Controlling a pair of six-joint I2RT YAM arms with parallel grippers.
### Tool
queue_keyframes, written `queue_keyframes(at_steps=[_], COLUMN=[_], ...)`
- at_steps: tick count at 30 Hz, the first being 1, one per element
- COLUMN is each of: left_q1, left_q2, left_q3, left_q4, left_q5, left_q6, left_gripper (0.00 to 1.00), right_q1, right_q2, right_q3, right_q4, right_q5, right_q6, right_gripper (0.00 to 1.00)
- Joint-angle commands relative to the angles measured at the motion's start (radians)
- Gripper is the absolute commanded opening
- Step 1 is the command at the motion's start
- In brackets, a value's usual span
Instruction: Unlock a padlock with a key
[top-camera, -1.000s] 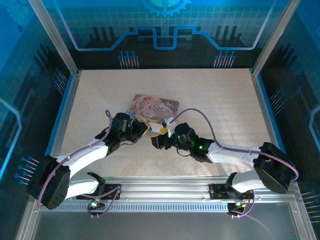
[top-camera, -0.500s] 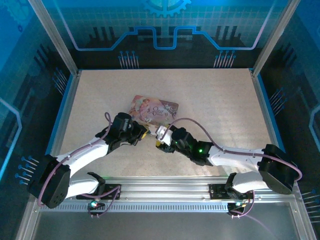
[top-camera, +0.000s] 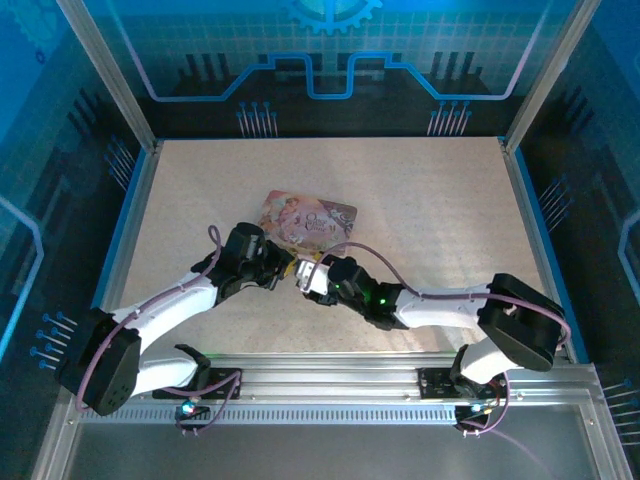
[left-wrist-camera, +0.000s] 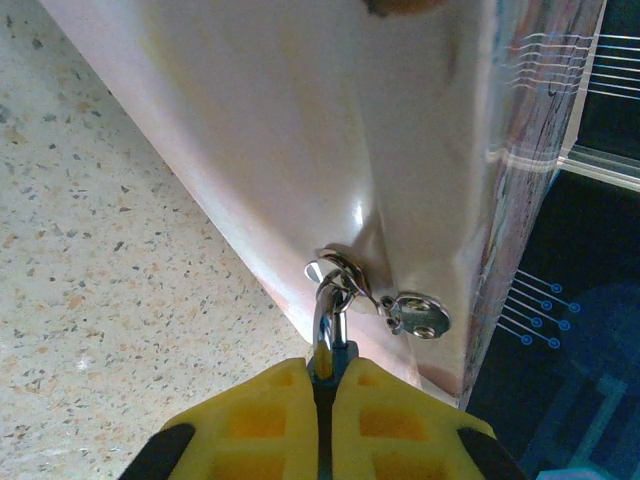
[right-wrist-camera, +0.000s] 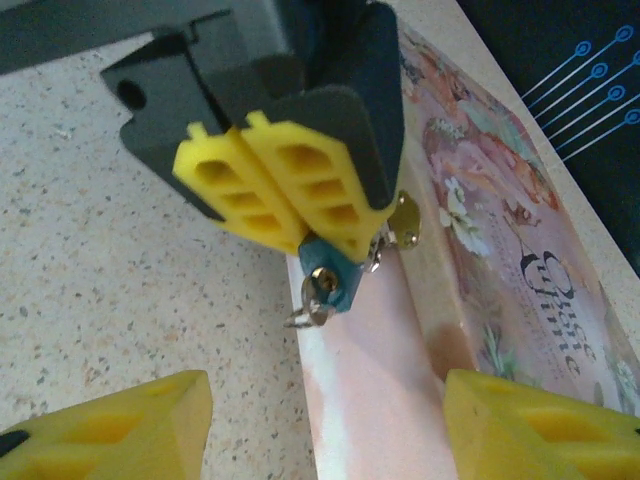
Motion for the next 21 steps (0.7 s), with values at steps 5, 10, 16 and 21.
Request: queue_keyframes(at_steps=[5, 10, 16, 21], left_q1=[0.003, 0.003, 0.003, 0.003], left_q2=[-0.002, -0.002, -0.001, 0.002], left_q3=[0.035, 0.034, 0.032, 0.025], left_q4=[0.012, 0.014, 0.018, 0.024], left_q5=[0.031, 0.034, 0.036, 0.036], left_q6=[-0.016, -0.016, -0.018, -0.023], left_gripper=[0.00, 0.00, 0.00, 0.00], right_q1=[0.014, 0.015, 0.015, 0.014], right_q2=[0.053, 0.080, 0.108, 0.121], right_q3=[0.057, 0.074, 0.082, 0.083], right_q4=[0.068, 0.081, 0.090, 0.094], right_q5=[-0.036, -0.035, -0.020, -0.003], right_q6=[0.010, 0.016, 0.015, 0.018], right_gripper=[0.58, 0.53, 0.43, 0.33])
